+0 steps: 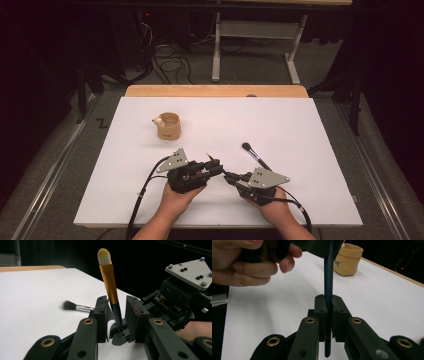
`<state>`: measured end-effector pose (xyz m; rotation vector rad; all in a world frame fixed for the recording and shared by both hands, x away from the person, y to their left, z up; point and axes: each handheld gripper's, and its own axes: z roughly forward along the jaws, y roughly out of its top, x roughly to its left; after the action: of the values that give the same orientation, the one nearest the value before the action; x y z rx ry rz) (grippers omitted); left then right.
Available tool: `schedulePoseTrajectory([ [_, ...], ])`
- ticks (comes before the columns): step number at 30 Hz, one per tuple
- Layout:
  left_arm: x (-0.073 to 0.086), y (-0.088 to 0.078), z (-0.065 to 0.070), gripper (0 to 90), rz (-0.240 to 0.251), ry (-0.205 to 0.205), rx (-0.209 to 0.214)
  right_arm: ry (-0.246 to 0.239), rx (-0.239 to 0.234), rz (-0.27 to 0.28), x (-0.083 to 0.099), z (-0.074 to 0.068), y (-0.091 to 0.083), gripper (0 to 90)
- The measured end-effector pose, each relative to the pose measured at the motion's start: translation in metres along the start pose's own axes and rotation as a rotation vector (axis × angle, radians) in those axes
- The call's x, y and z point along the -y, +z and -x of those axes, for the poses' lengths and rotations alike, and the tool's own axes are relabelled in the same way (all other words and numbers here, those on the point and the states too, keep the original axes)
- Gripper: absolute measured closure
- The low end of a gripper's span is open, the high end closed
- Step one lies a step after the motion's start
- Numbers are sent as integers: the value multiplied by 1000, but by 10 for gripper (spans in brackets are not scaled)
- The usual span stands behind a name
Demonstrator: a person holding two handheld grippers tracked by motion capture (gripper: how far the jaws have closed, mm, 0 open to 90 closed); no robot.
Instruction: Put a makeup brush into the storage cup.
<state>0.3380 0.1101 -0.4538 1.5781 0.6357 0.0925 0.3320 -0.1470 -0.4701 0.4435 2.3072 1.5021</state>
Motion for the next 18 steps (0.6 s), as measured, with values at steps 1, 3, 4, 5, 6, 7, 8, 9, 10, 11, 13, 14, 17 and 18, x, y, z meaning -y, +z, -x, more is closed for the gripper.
schedulePoseTrajectory([
  [1, 0, 0, 0, 726, 5, -4, 7, -2, 3, 2, 0, 0, 0, 859],
  [3, 1, 0, -1, 739, 1, -8, 11, -4, 3, -1, 0, 0, 0, 859],
  [4, 1, 0, -1, 744, 2, -11, 14, -6, 4, -1, 0, 0, 0, 859],
  [5, 1, 1, -2, 746, 5, -13, 18, -5, 5, -3, 0, 0, 0, 859],
  [6, 1, 1, -2, 754, 6, -13, 18, -1, 3, 1, 0, 0, 0, 859],
  [7, 1, 0, -2, 763, 8, -14, 19, 3, 4, 1, 0, -1, 0, 859],
  [8, 1, 0, -2, 770, 10, -15, 20, -12, 8, 0, 0, 0, 0, 859],
  [9, 1, 0, -2, 781, 10, -15, 19, -9, 10, -3, 0, 0, 0, 859],
  [10, 1, 0, -2, 793, 11, -13, 22, -9, 11, -3, 0, -1, 0, 858],
  [11, 1, 0, -2, 797, 11, -13, 24, -15, 13, -8, 0, -1, 0, 858],
  [13, 2, 1, -2, 802, 13, -15, 26, -23, 15, -9, 0, 0, 0, 858],
  [14, 2, 1, -2, 809, 15, -18, 32, -25, 12, 0, 1, 0, 1, 857],
  [17, 2, 2, -1, 822, 16, -14, 39, -26, 18, -7, 1, -1, 2, 853],
  [18, 2, 2, -1, 823, 16, -13, 39, -28, 19, -8, 1, -1, 2, 852],
])
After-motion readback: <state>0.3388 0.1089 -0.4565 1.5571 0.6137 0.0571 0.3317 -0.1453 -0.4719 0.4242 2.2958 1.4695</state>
